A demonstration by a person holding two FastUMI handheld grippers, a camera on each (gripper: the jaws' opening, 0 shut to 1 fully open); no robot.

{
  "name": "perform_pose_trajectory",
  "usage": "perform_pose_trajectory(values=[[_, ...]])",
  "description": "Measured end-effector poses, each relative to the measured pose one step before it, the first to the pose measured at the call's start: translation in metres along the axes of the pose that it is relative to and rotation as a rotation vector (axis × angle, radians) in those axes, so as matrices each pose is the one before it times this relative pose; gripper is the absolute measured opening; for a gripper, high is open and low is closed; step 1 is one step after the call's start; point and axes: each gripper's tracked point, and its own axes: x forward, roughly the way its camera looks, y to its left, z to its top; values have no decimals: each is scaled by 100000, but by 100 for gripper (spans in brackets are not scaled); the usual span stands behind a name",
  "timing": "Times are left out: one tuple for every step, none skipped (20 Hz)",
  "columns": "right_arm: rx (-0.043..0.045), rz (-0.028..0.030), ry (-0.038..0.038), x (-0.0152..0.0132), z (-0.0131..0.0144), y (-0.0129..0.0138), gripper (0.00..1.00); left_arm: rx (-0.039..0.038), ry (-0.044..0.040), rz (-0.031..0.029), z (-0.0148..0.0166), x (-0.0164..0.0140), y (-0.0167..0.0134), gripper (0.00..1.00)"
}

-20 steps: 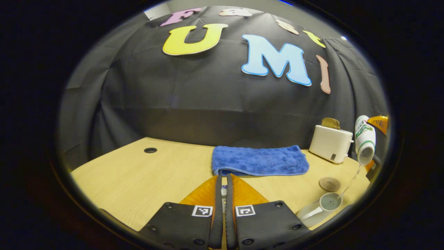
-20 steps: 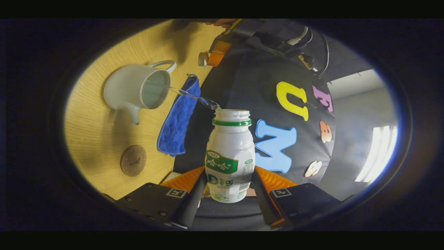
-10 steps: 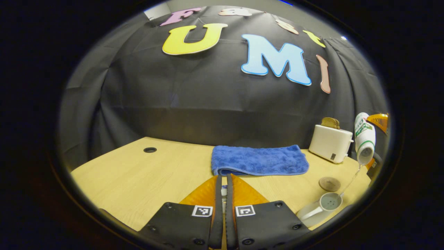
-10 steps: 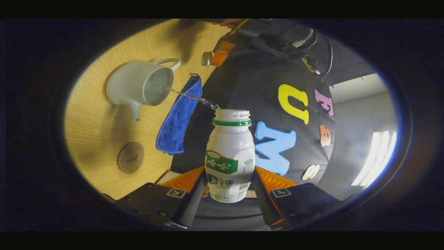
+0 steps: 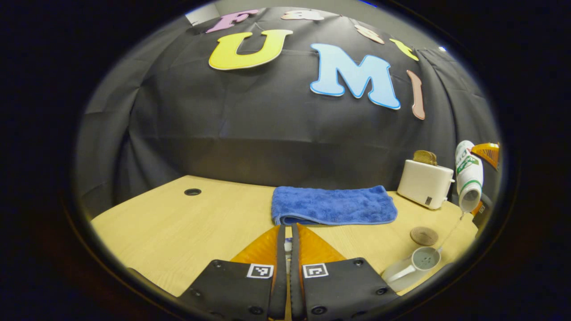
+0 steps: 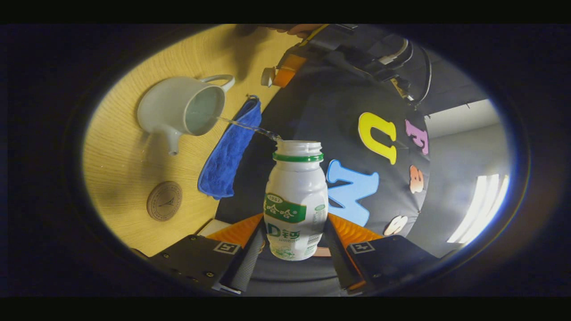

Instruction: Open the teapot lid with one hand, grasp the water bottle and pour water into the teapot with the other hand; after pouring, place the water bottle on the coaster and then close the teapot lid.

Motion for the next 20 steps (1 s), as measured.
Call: perform_pose_trajectory(values=[[-482,-147,-124,12,-32,-51,73,-9,31,75,-34,54,62,10],[-567,-214,-387,57,47,-60,73,67,114,28,-41,17,-8,10],[-684,-353,-308,19,103,-170,73,3,103,65,-48,53,-15,10],[-578,-92,-300,30,85,-64,73,18,85,-27,25,-36,4,10],[-421,-174,-544,5,94,-54,73,61,99,52,-110,74,-18,10],[-737,-342,-438,11,12,-80,73,48,51,33,-14,-11,18,10],[-1026,-574,-343,22,19,-152,73,27,-21,37,-22,-33,-29,10],[-992,-496,-370,80,110,-100,73,-41,-24,-15,1,-32,43,10],[-736,-225,-205,63,27,-19,73,4,-45,13,50,109,-21,10],[-410,30,-253,-69,55,-57,73,-4,8,-9,78,30,-21,10],[-312,7,-211,17,-55,32,73,-18,11,-34,-104,1,59,10],[-478,-96,-324,23,111,-19,73,40,23,5,69,-11,-24,10],[-621,-267,-302,-1,86,-79,73,143,26,102,-57,-102,-36,10],[-582,-287,-364,9,-25,-60,73,180,72,73,7,31,22,10],[-562,-294,-473,75,49,-10,73,86,51,-11,-40,-12,-11,10],[-742,-160,-360,-2,167,-134,73,-37,41,-106,74,-27,7,10],[-637,-127,-465,-103,135,-166,73,12,83,-31,-100,20,-73,10],[-612,-138,-284,77,22,-9,73,97,122,53,-72,138,34,10],[-593,-249,-517,1,-27,-19,73,87,83,18,23,-44,19,10],[-738,-195,-318,98,136,-100,73,32,35,43,21,44,13,10]])
